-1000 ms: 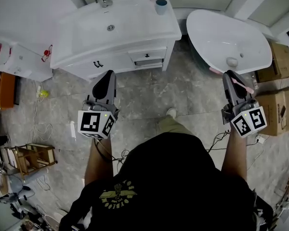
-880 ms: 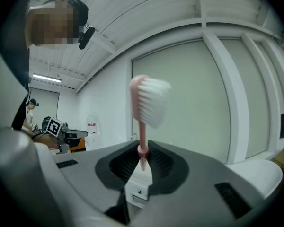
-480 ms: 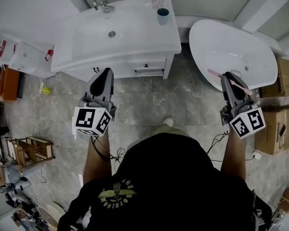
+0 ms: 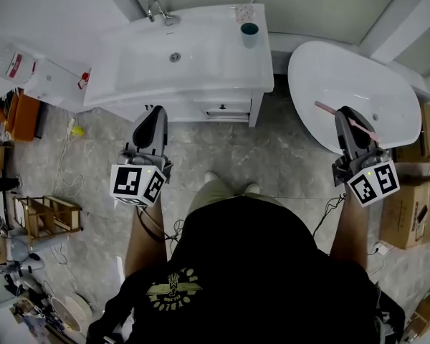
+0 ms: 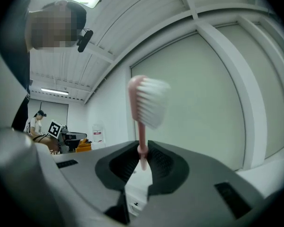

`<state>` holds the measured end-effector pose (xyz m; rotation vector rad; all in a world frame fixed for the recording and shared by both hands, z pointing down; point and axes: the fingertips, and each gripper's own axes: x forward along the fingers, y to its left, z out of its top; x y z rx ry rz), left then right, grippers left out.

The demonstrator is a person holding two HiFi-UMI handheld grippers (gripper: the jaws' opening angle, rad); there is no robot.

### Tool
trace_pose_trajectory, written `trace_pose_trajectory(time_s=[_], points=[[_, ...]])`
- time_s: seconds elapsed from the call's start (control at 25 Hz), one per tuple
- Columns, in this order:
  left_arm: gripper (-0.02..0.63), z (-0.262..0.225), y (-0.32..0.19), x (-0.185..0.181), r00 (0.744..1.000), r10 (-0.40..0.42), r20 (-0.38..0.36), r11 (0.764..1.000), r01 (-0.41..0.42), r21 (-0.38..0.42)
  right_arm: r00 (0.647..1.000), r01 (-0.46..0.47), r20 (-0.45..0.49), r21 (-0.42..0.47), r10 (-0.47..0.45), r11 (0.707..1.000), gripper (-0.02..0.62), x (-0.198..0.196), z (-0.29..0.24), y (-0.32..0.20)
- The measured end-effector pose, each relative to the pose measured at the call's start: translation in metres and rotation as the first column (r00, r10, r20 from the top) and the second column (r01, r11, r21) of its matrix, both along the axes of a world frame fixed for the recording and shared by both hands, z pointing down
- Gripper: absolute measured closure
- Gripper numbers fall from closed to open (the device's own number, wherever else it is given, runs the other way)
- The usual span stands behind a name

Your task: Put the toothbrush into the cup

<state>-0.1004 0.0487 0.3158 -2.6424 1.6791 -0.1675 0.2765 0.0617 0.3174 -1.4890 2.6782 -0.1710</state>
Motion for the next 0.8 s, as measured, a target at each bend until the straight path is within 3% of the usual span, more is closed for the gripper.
trace_pose_trajectory(time_s=[0.36,0.56,0.8], points=[[0.591,0.009,-0.021,0.021,0.997,0.079,-0.007,0.997,-0.079,-0.009,0.998,-0.021,0.053,-0.011,0.022,1.0,0.541,0.007,0.001,-0.006],[0.591,0.014,-0.048,0.032,0.991,0.133,-0.014,0.991,-0.133,-0.018,0.999,-0.045,0.025,0.008,0.044,0.999,0.541,0.009,-0.009,-0.011],[0.591,0.018,-0.087,0.056,0.974,0.225,0.039,0.974,-0.224,-0.016,0.995,-0.078,0.066,-0.016,0.078,0.997,0.541,0.007,-0.004,-0.033]])
